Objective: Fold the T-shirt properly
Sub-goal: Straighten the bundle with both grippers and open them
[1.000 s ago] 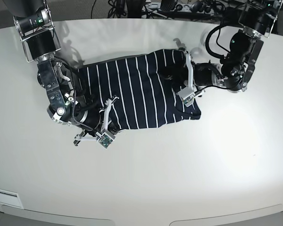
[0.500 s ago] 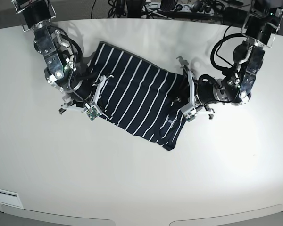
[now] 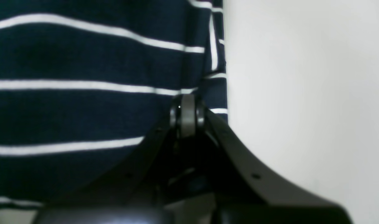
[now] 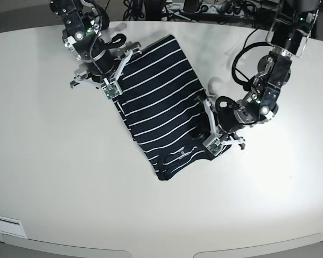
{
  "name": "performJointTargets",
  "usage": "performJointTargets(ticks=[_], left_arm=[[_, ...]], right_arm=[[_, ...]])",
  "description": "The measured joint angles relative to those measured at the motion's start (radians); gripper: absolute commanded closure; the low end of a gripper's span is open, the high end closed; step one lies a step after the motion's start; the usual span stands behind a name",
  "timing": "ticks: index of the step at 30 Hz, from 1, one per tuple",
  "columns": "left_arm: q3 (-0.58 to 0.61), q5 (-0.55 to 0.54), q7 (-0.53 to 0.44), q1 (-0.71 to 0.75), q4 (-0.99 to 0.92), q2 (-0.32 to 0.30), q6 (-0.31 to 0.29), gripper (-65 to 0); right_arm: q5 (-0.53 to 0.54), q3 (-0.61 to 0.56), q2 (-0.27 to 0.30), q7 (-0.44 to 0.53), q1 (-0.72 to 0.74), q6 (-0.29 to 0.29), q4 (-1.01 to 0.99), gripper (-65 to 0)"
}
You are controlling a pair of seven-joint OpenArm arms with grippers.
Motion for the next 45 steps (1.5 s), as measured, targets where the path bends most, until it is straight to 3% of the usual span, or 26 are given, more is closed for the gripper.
performJointTargets(ticks=[6, 10, 15, 19, 25, 30, 34, 37, 40, 42, 45], left_arm=[[0.000, 0.098, -0.039, 0.002, 0.000, 0.090, 0.000, 0.0], [0.000, 0.109, -0.056, 0.000, 0.000, 0.115, -0.001, 0.0], [0.000, 0.100, -0.056, 0.000, 0.000, 0.116, -0.002, 0.0], [0.000, 0.079, -0.055, -0.003, 0.000, 0.116, -0.064, 0.0], [-0.031, 0.036, 0.064, -0.023, 0.001, 0.113, -0.077, 0.0], [-0.166, -0.126, 0.163, -0.031, 0.023, 0.115, -0.077, 0.0], [-0.318, -0.274, 0.266, -0.031, 0.084, 0.100, -0.112, 0.0], [-0.426, -0.485, 0.392, -0.032, 0.151, 0.047, -0.177, 0.0], [-0.524, -0.757, 0.481, 0.002, 0.197, -0.026, -0.258, 0.0], [-0.569, -0.940, 0.544, 0.060, 0.218, -0.062, -0.262, 0.0], [-0.631, -1.082, 0.655, 0.153, 0.240, -0.065, -0.263, 0.0]], right_arm=[[-0.004, 0.004, -0.076, 0.008, -0.036, 0.027, 0.002, 0.0], [0.000, 0.005, -0.116, 0.009, -0.058, 0.028, 0.006, 0.0], [0.059, 0.003, -0.179, -0.002, -0.076, 0.103, 0.018, 0.0], [0.087, 0.004, -0.215, 0.008, -0.074, 0.188, 0.020, 0.0], [-0.069, 0.003, -0.225, 0.012, -0.007, 0.122, 0.020, 0.0], [-0.142, 0.004, -0.225, 0.003, 0.066, 0.048, 0.020, 0.0], [-0.139, 0.004, -0.225, -0.003, 0.098, 0.069, 0.041, 0.0], [-0.111, 0.003, -0.212, -0.005, 0.109, 0.070, 0.095, 0.0], [-0.057, 0.001, -0.162, -0.001, 0.102, 0.034, 0.176, 0.0], [-0.027, 0.013, -0.128, 0.003, 0.080, 0.034, 0.231, 0.0], [0.095, 0.054, -0.098, 0.020, 0.039, 0.121, 0.311, 0.0]])
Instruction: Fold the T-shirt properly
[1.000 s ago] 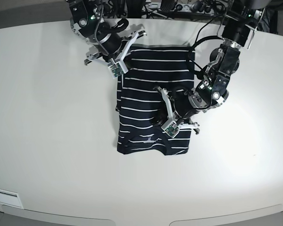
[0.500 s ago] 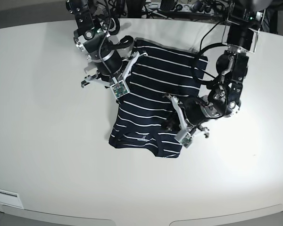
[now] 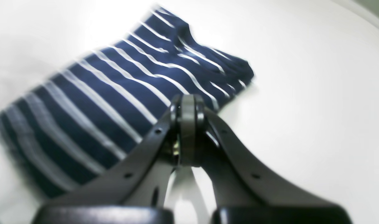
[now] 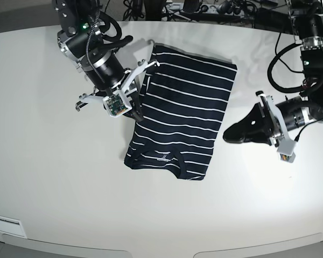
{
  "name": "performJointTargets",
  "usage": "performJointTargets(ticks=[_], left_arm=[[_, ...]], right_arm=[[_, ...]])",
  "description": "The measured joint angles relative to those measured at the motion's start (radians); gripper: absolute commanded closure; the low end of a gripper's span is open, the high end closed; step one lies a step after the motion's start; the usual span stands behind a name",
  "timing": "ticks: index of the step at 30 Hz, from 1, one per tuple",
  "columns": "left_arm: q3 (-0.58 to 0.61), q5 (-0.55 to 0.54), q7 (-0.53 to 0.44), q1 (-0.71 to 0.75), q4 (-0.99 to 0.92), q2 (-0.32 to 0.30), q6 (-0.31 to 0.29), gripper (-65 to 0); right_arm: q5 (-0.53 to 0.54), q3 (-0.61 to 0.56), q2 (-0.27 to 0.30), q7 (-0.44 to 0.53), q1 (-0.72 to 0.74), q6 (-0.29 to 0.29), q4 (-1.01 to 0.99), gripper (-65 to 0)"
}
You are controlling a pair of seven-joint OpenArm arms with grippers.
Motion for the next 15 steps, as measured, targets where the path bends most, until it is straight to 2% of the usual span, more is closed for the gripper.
performJointTargets(ticks=[5, 7, 9, 13, 15], left_arm=[[-0.047, 0.009, 0.008, 0.151, 0.045, -0.005, 0.001, 0.0], [-0.043, 0.010, 0.017, 0.205, 0.067, -0.004, 0.000, 0.0], [-0.042, 0.008, 0.018, 0.252, 0.102, -0.002, 0.001, 0.0], [-0.045, 0.008, 0.011, 0.334, 0.182, -0.007, 0.002, 0.0], [-0.043, 0.008, 0.023, 0.377, 0.225, -0.004, 0.001, 0.0]], right_arm=[[0.251, 0.131, 0.005, 0.000, -0.042, 0.138, 0.039, 0.0], [0.404, 0.192, 0.020, -0.003, -0.047, 0.258, 0.038, 0.0], [0.556, 0.249, 0.047, -0.023, -0.044, 0.345, 0.038, 0.0], [0.888, 0.377, 0.089, -0.172, -0.051, 0.497, 0.038, 0.0], [1.039, 0.441, 0.097, -0.241, -0.075, 0.501, 0.038, 0.0]])
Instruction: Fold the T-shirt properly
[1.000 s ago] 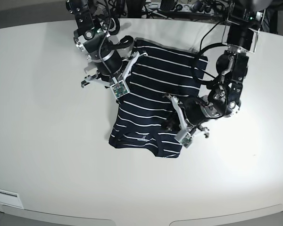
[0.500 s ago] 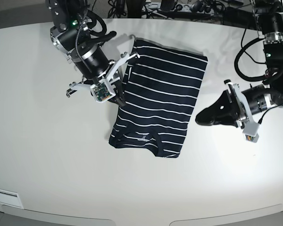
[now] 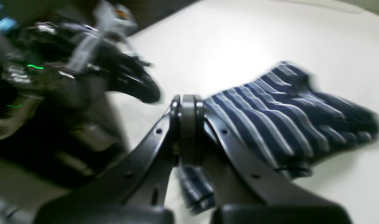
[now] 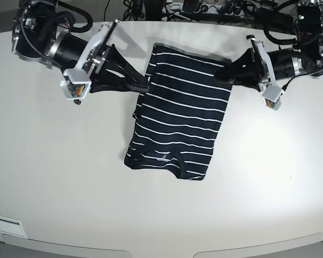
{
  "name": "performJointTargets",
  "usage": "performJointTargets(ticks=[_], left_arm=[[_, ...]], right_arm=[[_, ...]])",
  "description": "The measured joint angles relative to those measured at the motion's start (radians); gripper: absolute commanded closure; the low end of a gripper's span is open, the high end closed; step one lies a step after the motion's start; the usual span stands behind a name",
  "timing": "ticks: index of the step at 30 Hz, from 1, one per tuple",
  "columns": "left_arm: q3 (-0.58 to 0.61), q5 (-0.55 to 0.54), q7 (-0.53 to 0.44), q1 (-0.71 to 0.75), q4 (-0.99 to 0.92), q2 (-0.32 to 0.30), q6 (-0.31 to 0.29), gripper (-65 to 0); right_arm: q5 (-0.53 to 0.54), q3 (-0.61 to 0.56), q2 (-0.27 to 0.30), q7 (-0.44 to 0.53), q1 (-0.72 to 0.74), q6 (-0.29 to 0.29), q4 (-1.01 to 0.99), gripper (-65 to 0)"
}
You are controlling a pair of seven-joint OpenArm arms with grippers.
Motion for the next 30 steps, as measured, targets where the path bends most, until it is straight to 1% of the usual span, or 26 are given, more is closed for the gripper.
performJointTargets(ticks=[2, 4, 6, 7, 12, 16, 20, 23, 26, 29, 30], left_arm=[[0.000, 0.000, 0.003, 0.040, 0.039, -0.001, 0.001, 0.0], [-0.001, 0.000, 0.004, 0.077, 0.074, -0.001, 0.000, 0.0], [-0.001, 0.000, 0.002, 0.119, 0.098, -0.001, 0.000, 0.0], [-0.001, -0.001, 0.001, 0.145, 0.105, -0.001, 0.000, 0.0], [-0.001, 0.000, 0.004, 0.250, 0.117, -0.002, 0.000, 0.0], [-0.001, 0.000, 0.008, 0.327, 0.117, -0.003, 0.000, 0.0], [-0.001, 0.000, 0.027, 0.415, 0.117, -0.003, 0.000, 0.0], [-0.001, 0.000, 0.034, 0.486, 0.117, -0.003, 0.000, 0.0], [-0.001, 0.000, 0.046, 0.558, 0.117, -0.003, 0.001, 0.0], [-0.001, 0.000, 0.050, 0.640, 0.118, -0.004, 0.000, 0.0], [-0.001, 0.016, 0.047, 0.666, 0.119, -0.005, 0.000, 0.0]], right_arm=[[0.121, 0.077, 0.001, -0.112, -0.032, -0.002, 0.000, 0.0], [0.237, 0.160, 0.000, -0.201, -0.058, 0.000, 0.000, 0.0], [0.245, 0.243, -0.001, -0.252, -0.082, 0.000, 0.003, 0.0], [0.232, 0.286, 0.000, -0.277, -0.103, 0.000, 0.003, 0.0], [0.231, 0.449, 0.000, -0.282, -0.212, 0.000, 0.003, 0.0], [0.231, 0.538, -0.003, -0.318, -0.314, 0.000, 0.003, 0.0], [0.236, 0.609, -0.003, -0.319, -0.425, 0.000, 0.003, 0.0], [0.237, 0.640, -0.003, -0.334, -0.504, 0.000, 0.003, 0.0], [0.237, 0.641, -0.003, -0.361, -0.581, 0.000, 0.003, 0.0], [0.238, 0.641, -0.003, -0.367, -0.660, 0.000, 0.003, 0.0], [0.238, 0.641, -0.003, -0.369, -0.680, 0.000, 0.003, 0.0]])
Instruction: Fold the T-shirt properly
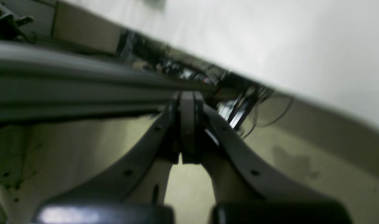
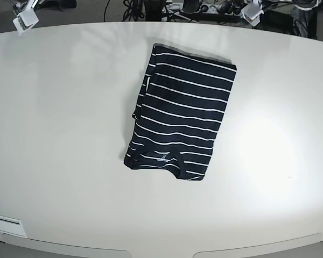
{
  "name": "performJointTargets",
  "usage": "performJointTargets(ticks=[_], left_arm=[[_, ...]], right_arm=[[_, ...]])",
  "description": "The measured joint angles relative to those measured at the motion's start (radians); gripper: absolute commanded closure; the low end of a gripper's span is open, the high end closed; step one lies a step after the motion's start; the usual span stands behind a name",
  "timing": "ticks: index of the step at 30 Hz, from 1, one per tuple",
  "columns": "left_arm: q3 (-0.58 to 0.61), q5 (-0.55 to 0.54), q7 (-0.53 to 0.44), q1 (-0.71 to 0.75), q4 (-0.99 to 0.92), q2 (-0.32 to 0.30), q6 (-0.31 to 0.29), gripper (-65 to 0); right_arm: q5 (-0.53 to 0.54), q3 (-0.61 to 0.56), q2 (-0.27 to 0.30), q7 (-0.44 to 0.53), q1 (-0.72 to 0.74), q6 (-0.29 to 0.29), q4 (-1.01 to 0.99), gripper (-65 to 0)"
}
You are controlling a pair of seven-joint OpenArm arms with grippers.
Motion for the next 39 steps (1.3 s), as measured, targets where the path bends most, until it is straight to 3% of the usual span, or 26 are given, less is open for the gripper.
performJointTargets(ticks=[3, 8, 13, 19, 22, 27, 32, 35, 39], left_arm=[[0.000, 0.062, 0.001, 0.060, -0.002, -0.002, 0.000, 0.0], [0.000, 0.165, -0.022, 0.098, -0.068, 0.005, 0.000, 0.0], [0.000, 0.268, -0.143, 0.059, -0.220, 0.015, -0.002, 0.0], [0.000, 0.330, -0.158, -0.043, -0.519, 0.016, -0.004, 0.0], [0.001, 0.393, -0.234, -0.100, -0.701, 0.018, -0.004, 0.0], [0.001, 0.571, -0.434, -0.215, -1.007, 0.021, -0.005, 0.0], [0.001, 0.879, -0.808, -0.328, -1.250, 0.023, -0.002, 0.0], [0.001, 1.060, -0.999, -0.400, -1.363, 0.029, 0.025, 0.0], [0.032, 1.227, -1.123, -0.507, -1.481, 0.064, 0.132, 0.0]], right_arm=[[0.010, 0.000, 0.000, -0.005, -0.039, 0.000, -0.016, 0.0], [0.009, -0.001, 0.003, 0.003, -0.029, 0.000, -0.216, 0.0], [0.009, -0.042, 0.057, 0.018, 0.020, 0.002, -0.464, 0.0], [-0.261, -0.221, 0.134, 0.218, 0.058, 0.002, -0.727, 0.0], [-0.395, -0.336, 0.162, 0.309, 0.104, 0.000, -0.834, 0.0], [-0.642, -0.514, 0.159, 0.463, 0.208, 0.000, -0.986, 0.0], [-0.931, -0.655, 0.159, 0.727, 0.316, -0.011, -1.137, 0.0], [-1.075, -0.731, 0.159, 0.857, 0.383, -0.094, -1.234, 0.0], [-1.158, -0.839, 0.158, 0.987, 0.478, -0.228, -1.383, 0.0]])
